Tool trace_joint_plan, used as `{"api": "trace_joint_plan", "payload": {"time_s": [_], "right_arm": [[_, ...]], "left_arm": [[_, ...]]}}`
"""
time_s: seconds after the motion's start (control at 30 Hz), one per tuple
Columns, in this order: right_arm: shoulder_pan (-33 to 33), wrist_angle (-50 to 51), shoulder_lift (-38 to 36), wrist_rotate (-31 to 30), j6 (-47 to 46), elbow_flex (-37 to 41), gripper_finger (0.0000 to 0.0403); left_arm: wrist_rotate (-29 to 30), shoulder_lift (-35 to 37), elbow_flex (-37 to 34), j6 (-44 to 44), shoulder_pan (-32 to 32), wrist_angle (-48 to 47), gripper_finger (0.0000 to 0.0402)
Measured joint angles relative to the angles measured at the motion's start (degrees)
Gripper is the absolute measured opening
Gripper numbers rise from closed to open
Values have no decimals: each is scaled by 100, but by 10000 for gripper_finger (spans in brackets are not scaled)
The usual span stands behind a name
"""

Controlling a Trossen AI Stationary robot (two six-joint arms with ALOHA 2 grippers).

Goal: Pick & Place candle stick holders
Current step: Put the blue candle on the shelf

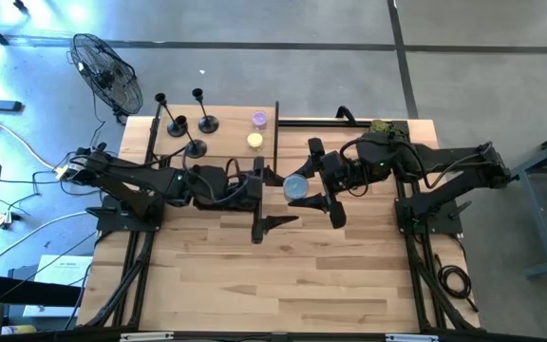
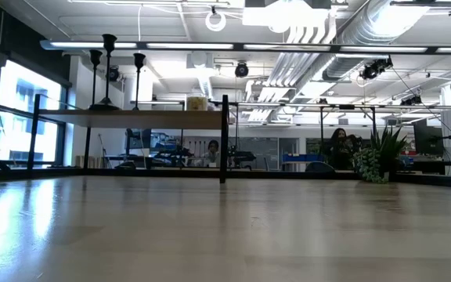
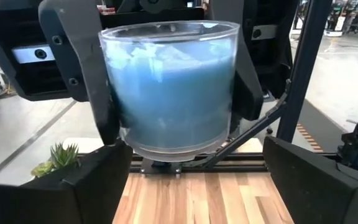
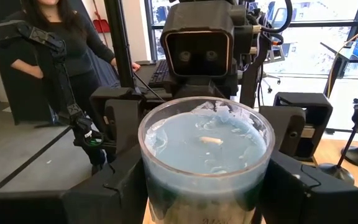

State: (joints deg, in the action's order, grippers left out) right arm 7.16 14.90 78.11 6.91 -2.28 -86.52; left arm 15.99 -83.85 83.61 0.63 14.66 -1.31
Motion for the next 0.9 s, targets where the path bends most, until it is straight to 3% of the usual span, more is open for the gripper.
{"api": "trace_joint_plan", "payload": {"time_s": [0.23,0.6,0.9], "right_arm": [[0,-65,-7,-7,24,-2,221],[0,-16,-9,-6,2,-3,221],[-1,-3,-4,-25,-18,-3,221]], "left_arm": [[20,0,-7,-19,0,511,356],[39,0,-10,245,0,507,355],[722,0,-9,401,-1,598,355]]}}
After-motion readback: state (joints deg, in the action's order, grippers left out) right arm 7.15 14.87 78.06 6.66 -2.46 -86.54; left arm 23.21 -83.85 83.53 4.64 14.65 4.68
